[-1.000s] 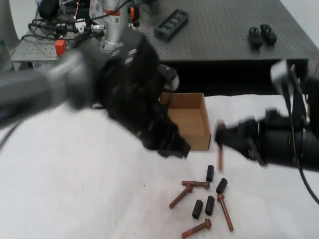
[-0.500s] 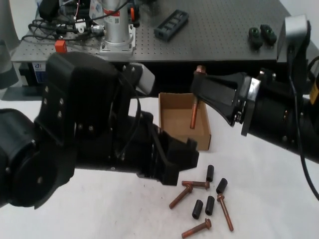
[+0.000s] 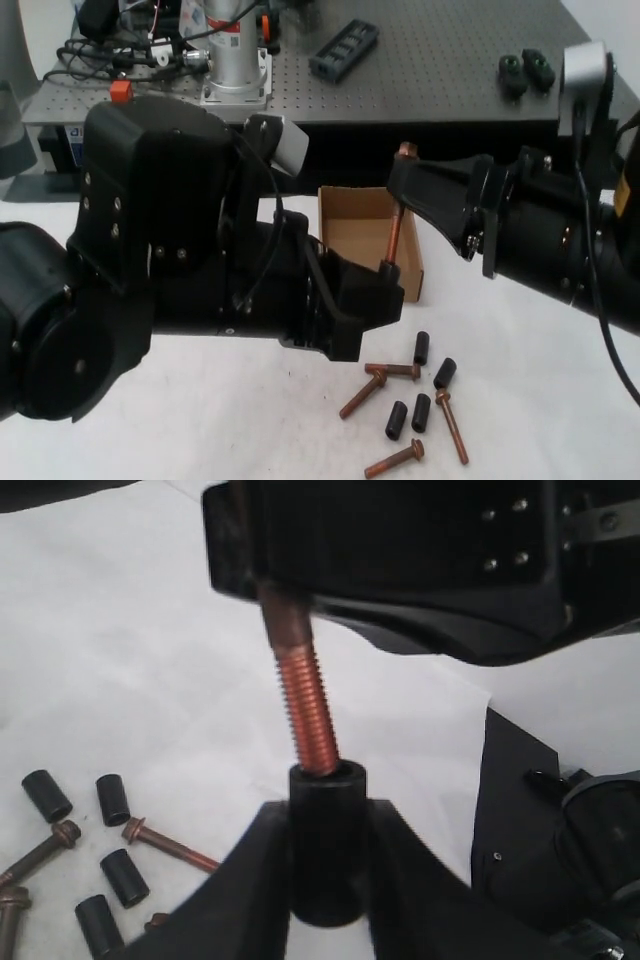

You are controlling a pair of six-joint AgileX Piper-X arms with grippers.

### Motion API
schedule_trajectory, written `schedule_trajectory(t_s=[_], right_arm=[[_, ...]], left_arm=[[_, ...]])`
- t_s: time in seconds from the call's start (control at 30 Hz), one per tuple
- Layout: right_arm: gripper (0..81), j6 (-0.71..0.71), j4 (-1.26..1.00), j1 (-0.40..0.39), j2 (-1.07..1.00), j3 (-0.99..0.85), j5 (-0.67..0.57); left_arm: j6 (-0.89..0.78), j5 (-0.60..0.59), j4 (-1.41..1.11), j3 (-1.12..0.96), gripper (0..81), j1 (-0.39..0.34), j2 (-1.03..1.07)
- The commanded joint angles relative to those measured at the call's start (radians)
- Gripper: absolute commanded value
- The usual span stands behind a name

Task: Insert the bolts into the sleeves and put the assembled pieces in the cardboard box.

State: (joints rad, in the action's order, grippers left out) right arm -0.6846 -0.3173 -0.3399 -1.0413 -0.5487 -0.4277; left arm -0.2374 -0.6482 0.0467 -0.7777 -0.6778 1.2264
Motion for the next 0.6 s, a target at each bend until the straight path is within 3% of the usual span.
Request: schedule_trajectory(t_s=[0.0,0.4,0.47,0.57], right_arm=[[2.6,0.021,-0.003,-0.003,0.006,-0.002,0.006],[0.3,0.035,0.027,-0.063,0.006,-0.002,-0.017],[9.2,0.072,0.027,-0.071,0.006,-0.002,-0.017],[37.4,0.078,0.014,-0.070,0.009,-0.002,-0.017]], left_arm=[[-0.011,0.017,-0.027,-0.004,0.7,-0.005,-0.013],[-0.011,0.091,-0.099,-0.004,0.7,-0.005,-0.013],[0.005,0.110,-0.133,-0.004,0.7,-0.005,-0.013],[0.035,0.142,-0.146,-0.004,0.7,-0.005,-0.013]])
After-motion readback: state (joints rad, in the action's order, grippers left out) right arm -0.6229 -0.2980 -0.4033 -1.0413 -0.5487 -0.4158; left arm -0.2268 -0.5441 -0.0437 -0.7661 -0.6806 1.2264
